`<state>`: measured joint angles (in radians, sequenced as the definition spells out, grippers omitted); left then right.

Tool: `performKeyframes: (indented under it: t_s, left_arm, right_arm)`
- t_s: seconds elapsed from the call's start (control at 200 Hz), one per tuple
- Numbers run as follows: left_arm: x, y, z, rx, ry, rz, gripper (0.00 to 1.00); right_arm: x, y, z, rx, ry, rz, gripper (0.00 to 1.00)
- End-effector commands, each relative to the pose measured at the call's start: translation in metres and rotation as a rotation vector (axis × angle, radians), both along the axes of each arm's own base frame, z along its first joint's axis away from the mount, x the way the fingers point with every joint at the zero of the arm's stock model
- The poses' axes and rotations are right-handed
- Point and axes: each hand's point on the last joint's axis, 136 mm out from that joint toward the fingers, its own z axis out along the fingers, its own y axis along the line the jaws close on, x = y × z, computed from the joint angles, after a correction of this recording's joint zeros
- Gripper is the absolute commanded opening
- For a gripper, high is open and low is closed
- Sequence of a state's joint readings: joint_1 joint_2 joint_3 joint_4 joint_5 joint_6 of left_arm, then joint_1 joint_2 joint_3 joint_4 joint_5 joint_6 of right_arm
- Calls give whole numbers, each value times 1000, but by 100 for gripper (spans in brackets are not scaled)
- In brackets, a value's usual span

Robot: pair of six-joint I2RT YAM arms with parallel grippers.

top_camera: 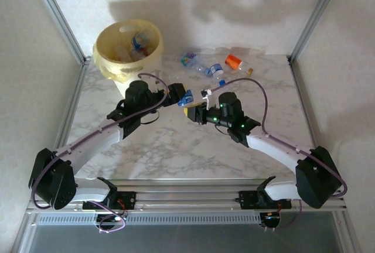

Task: Throw the plastic bottles in the bin

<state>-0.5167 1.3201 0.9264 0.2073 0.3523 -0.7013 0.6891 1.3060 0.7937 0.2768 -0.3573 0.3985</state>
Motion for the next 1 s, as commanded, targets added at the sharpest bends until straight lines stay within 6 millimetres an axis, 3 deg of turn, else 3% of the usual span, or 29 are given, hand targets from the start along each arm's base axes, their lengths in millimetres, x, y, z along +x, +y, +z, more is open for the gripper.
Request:
performKeyframes:
  t_s: [0.0,0.15,0.47,0.716,0.826,0.996]
  left_arm:
    - [5,-10,22,-60,-26,-11,99]
    - [6,-11,22,-80,-25,-13,94]
    - [9,-16,20,-80,-20,-29,65]
    - [7,-15,20,-59,-30,-36,45]
    - [6,-12,24,-41,-48,-29,41]
    - [5,-6,34,-11,-81,-11,40]
  right_arm:
    - [-6,-1,14,3,-90,8,24]
    - [-17,0,17,14,-108,41,24]
    - [-33,6,23,36,-143,112,24]
    - [-33,6,21,23,-143,116,27]
    - [-33,6,20,18,-142,112,34]
    - [-33,3,18,10,-143,101,59]
